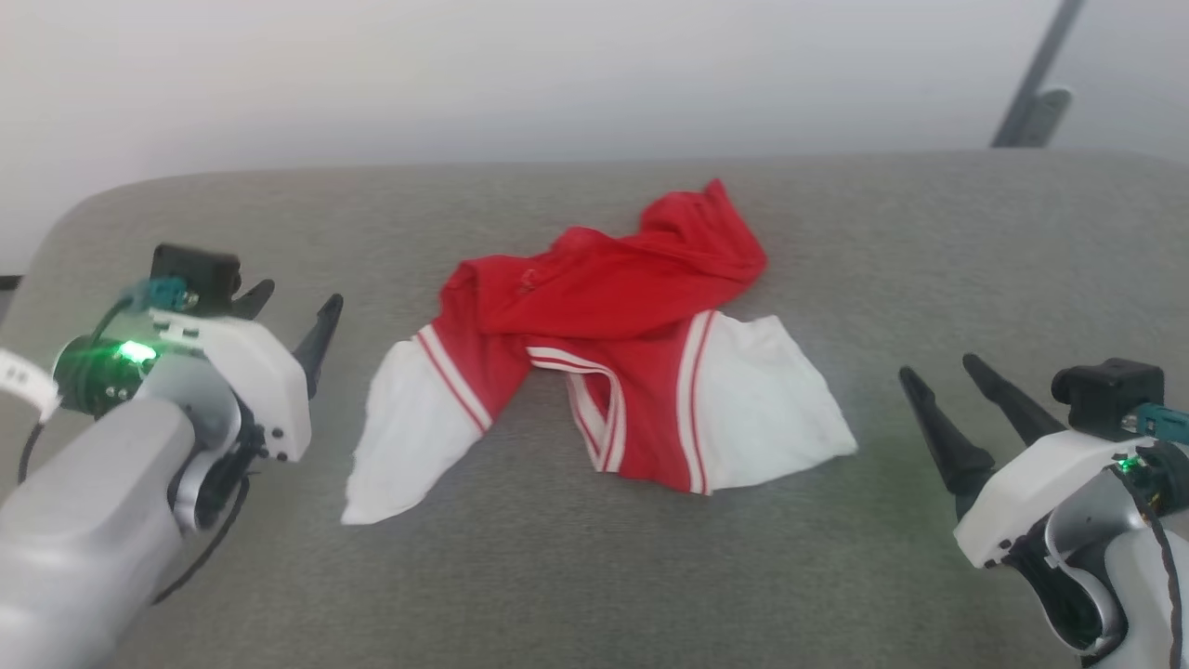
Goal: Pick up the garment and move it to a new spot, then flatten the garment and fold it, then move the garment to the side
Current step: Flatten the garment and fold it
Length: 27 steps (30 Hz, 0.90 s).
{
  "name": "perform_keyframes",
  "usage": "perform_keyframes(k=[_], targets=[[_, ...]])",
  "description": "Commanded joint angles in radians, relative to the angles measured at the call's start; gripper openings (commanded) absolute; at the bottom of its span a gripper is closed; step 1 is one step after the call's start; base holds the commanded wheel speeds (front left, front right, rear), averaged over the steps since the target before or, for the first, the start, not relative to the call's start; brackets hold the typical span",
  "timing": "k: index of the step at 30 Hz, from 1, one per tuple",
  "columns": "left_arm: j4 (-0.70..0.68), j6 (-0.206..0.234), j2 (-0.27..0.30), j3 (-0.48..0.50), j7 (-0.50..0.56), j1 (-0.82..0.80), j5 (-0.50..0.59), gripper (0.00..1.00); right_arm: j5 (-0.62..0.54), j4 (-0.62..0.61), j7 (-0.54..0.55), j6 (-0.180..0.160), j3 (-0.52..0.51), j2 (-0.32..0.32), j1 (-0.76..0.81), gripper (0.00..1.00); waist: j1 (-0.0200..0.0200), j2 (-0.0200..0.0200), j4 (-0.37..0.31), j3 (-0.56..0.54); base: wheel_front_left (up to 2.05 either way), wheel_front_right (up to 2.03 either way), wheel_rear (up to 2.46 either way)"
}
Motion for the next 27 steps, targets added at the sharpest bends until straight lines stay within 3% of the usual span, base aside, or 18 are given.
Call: perform_keyframes(k=[1,7,20,27], targets=[[-0.021,0.016,0.007,0.007,-0.031,0.028,0.013,1.00,0.013,0.009,0.020,0.000,0.004,-0.006,0.010,1.00,0.0000,-0.0001,0.029,-0.010,0.00,0.00,0.00],[-0.142,0.090,0.043,0.042,-0.147,0.111,0.020,1.00,0.045,0.059,0.134,0.000,0.030,-0.035,-0.009,1.00,0.0000,-0.0001,0.094,-0.005,0.00,0.00,0.00],[-0.402,0.235,0.089,0.190,-0.197,0.300,0.069,1.00,0.059,0.228,0.322,0.000,0.040,-0.061,-0.083,1.00,0.0000,-0.0001,0.213,0.024,0.00,0.00,0.00],[-0.505,0.252,0.054,0.332,-0.195,0.436,0.164,1.00,0.026,0.350,0.432,0.000,0.064,-0.051,-0.128,1.00,0.0000,-0.0001,0.245,0.039,0.00,0.00,0.00]])
